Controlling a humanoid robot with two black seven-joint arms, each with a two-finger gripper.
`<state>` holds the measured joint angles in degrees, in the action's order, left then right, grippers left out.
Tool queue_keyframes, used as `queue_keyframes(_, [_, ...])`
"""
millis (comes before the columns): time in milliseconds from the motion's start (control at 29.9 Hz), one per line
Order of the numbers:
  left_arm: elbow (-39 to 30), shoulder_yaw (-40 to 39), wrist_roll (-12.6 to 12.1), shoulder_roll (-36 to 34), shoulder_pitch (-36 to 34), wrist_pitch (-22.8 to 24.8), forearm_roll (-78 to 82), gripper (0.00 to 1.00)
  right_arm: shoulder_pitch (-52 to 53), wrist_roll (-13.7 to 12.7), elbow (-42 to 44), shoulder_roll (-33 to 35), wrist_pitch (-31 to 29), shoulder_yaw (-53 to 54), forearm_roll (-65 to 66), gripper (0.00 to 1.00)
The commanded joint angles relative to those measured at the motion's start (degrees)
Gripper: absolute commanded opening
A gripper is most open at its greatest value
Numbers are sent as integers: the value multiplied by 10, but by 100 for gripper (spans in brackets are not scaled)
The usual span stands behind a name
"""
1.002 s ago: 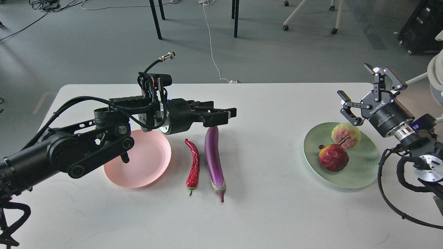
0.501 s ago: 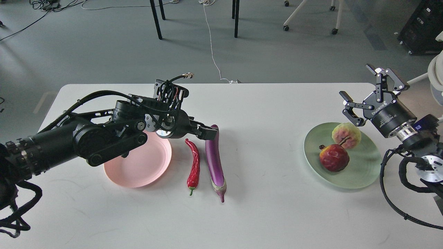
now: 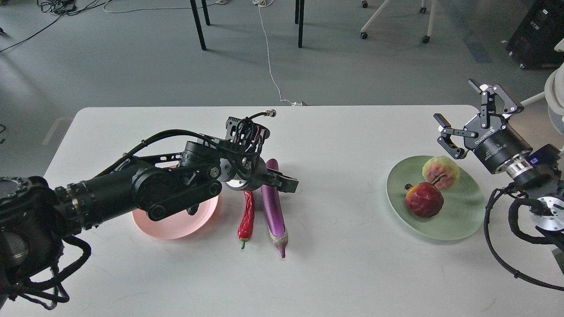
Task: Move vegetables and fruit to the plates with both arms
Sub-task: 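Reach the left gripper over the eggplant and grasp it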
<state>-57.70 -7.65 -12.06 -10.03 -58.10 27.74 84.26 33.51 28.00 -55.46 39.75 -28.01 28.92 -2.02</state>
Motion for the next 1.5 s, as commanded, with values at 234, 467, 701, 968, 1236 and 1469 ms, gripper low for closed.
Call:
queue_keyframes(234, [31, 1, -1, 3, 1, 1, -1, 99, 0, 0, 0, 1, 0, 2, 0, 96])
queue_keyframes(467, [32, 0, -1, 5, 12, -3, -3, 98, 0, 0, 1, 1, 0, 2, 0, 96])
queue_keyframes(701, [40, -4, -3, 19, 27, -5, -5, 92, 0, 0, 2, 0, 0, 2, 0, 96])
queue_keyframes(968, [43, -10, -44, 45, 30, -17, -21, 23, 0, 0, 3, 0, 0, 1, 0, 96])
queue_keyframes(1236, [36, -11, -99, 75, 27, -80, -148, 15, 0, 0, 2, 0, 0, 1, 1, 96])
queue_keyframes(1469, [23, -47, -104, 71, -41, -92, -232, 16, 1, 0, 3, 0, 0, 0, 1, 96])
